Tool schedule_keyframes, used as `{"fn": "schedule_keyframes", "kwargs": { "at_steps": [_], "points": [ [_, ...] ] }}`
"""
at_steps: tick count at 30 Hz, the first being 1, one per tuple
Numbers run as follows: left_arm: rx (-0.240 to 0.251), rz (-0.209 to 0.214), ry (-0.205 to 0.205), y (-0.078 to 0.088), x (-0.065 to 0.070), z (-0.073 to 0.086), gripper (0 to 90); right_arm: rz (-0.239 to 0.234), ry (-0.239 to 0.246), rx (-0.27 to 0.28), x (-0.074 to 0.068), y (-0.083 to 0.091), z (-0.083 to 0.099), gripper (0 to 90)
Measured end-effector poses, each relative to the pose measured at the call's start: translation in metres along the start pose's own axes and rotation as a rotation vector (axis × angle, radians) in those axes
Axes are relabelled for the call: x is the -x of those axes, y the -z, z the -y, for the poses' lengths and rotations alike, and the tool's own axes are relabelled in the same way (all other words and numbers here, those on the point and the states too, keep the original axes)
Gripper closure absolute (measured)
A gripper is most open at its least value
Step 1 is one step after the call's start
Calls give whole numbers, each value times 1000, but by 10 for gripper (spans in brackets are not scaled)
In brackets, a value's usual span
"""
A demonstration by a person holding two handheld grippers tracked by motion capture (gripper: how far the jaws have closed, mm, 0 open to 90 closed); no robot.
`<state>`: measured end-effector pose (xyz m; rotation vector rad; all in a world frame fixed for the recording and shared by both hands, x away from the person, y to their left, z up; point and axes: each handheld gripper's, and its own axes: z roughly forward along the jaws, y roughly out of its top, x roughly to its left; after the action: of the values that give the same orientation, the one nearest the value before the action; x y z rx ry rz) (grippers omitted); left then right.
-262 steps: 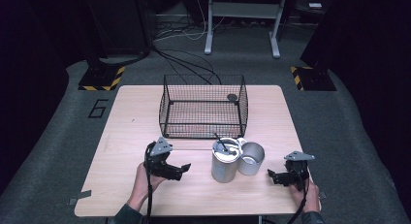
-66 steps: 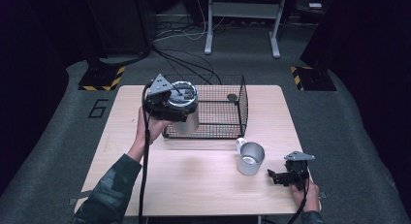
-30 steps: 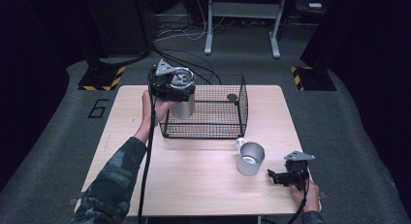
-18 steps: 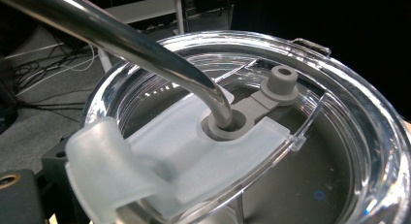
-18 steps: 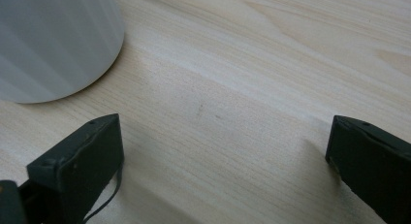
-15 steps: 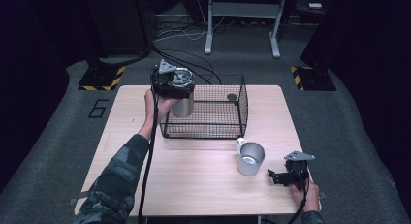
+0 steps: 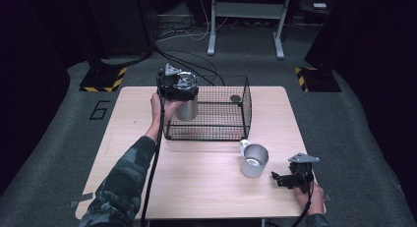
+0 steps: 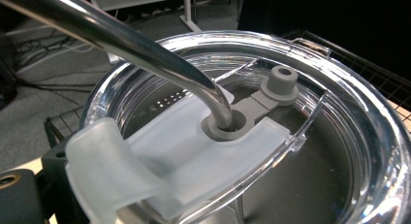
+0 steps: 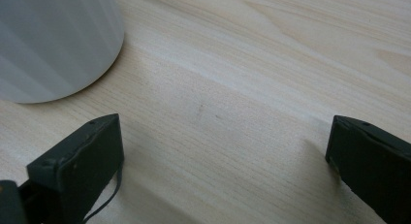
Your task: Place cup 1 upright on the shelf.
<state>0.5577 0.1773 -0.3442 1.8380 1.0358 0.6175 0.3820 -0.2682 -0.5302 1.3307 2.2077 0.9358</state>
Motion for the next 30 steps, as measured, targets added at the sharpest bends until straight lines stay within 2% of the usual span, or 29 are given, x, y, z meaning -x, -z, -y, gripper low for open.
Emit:
{"fn": "schedule_keyframes", "kwargs": {
  "at_steps": [7,8,19,30],
  "points": [
    [-37,-12,9,-14,-2,10,38,0,-1,1,0,0,0,0],
    [-41,-15,23,-17,-3,12,38,1,-3,-1,0,0,0,0],
    [-85,-35,19,-32,-2,22,38,4,-2,10,0,-1,0,0],
    [-105,-51,44,-43,-1,32,38,-1,0,-2,0,0,0,0]
  ]
}}
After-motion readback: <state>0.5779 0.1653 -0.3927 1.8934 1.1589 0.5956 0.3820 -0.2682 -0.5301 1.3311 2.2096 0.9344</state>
